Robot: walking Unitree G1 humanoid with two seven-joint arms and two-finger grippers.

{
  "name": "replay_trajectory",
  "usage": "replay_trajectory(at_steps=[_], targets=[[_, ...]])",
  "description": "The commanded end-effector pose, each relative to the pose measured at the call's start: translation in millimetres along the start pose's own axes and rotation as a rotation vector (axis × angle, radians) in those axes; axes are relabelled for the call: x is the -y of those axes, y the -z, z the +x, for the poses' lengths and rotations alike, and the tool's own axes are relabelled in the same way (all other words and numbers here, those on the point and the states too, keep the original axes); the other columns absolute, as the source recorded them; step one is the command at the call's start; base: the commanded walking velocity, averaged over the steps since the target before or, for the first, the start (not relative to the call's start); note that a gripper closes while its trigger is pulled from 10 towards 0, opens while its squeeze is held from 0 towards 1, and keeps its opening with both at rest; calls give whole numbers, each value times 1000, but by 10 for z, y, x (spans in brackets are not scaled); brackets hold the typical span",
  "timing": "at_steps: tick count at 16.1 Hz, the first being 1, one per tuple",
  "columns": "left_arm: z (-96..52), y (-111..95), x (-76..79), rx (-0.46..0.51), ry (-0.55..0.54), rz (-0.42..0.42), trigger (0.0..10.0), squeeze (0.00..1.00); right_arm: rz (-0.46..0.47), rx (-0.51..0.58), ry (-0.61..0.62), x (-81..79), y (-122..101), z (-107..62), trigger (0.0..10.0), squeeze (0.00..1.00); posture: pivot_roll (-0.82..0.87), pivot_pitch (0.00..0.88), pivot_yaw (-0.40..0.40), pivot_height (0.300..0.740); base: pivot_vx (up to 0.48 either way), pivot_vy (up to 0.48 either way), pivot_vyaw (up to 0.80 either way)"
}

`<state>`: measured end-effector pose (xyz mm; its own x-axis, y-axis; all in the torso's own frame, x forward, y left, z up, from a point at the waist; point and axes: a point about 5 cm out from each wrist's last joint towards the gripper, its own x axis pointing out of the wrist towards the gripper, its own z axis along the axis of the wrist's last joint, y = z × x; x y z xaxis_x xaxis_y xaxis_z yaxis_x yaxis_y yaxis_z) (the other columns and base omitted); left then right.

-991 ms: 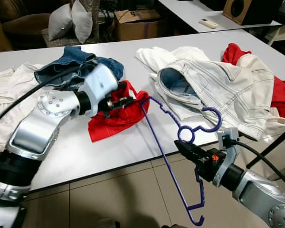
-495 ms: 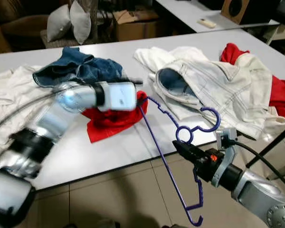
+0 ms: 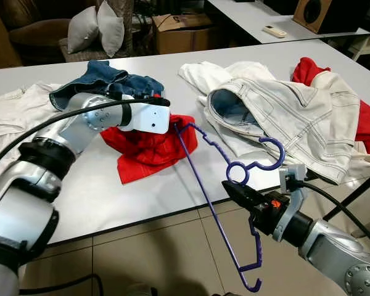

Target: Hang hanger

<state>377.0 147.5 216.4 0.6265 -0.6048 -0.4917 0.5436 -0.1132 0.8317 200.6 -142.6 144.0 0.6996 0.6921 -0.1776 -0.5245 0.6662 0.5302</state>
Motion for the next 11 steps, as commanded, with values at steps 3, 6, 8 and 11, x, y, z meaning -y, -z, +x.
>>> replay_trajectory(at_steps=[3,6,8,11], targets=[[15,1,-21,-2,23,22,1451,0,-26,12,-17,-34,-38,-20,10000,0,-20,12,10,740,0,0,0],[33,32,-24,-2,31,25,0,0,-27,10,-22,-36,-34,-16,10000,0,-18,6,8,740,0,0,0],[23,43,-31,-6,28,22,0,0,-30,10,-23,-35,-38,-13,10000,0,-17,6,8,740,0,0,0],[-16,65,-78,-5,21,9,0,0,-39,12,-21,-21,-55,3,10000,0,-14,6,10,740,0,0,0]])
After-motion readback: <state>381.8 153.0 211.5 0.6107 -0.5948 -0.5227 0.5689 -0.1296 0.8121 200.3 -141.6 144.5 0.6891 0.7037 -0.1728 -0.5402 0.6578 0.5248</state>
